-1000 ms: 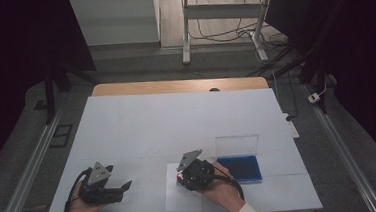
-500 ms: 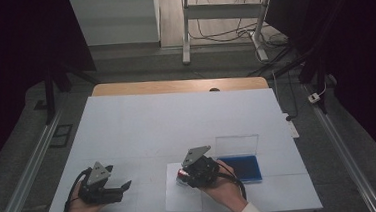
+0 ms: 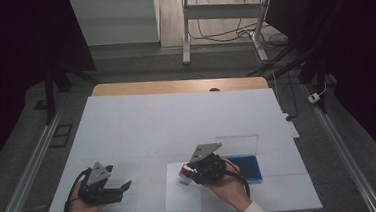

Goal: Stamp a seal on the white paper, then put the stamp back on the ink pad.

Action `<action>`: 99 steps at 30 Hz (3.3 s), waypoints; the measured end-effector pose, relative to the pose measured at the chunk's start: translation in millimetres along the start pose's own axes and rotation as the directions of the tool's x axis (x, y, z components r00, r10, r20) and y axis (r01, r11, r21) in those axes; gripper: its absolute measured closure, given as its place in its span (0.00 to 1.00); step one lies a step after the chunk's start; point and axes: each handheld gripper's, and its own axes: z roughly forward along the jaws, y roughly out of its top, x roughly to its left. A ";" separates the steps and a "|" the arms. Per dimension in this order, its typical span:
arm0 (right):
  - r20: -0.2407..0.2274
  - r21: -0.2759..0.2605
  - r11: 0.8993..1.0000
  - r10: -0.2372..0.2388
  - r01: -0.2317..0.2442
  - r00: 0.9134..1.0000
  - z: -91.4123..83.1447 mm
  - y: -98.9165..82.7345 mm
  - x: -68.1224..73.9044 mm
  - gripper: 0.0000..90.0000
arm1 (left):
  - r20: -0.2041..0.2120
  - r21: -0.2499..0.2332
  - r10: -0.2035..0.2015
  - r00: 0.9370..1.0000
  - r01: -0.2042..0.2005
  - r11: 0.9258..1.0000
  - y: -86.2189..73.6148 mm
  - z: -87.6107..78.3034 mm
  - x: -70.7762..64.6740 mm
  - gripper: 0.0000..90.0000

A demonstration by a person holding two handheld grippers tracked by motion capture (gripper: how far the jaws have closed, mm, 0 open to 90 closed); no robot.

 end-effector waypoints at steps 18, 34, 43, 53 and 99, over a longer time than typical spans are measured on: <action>0.038 -0.075 0.997 0.019 -0.017 0.999 -32.4 -11.6 -18.8 0.78 | 0.004 -0.007 0.009 1.000 -0.009 1.000 0.5 -0.5 -1.3 0.18; 0.083 -0.103 0.993 0.061 -0.053 0.995 -57.0 -22.5 -34.8 0.78 | 0.004 -0.009 0.006 1.000 -0.006 1.000 -0.2 -0.7 -0.9 0.18; 0.102 -0.117 0.991 0.076 -0.064 0.992 -69.8 -28.0 -41.7 0.78 | 0.004 -0.011 0.008 1.000 -0.008 1.000 -0.1 -0.8 -1.2 0.18; 0.128 -0.111 0.990 0.100 -0.086 0.987 -82.5 -39.5 -50.4 0.78 | 0.005 -0.012 0.008 1.000 -0.008 1.000 -0.3 -1.3 -0.9 0.18; 0.181 0.024 0.990 0.134 -0.140 0.974 -83.9 -88.1 -73.8 0.63 | 0.010 -0.006 0.006 1.000 -0.006 1.000 -1.4 -1.5 0.8 0.18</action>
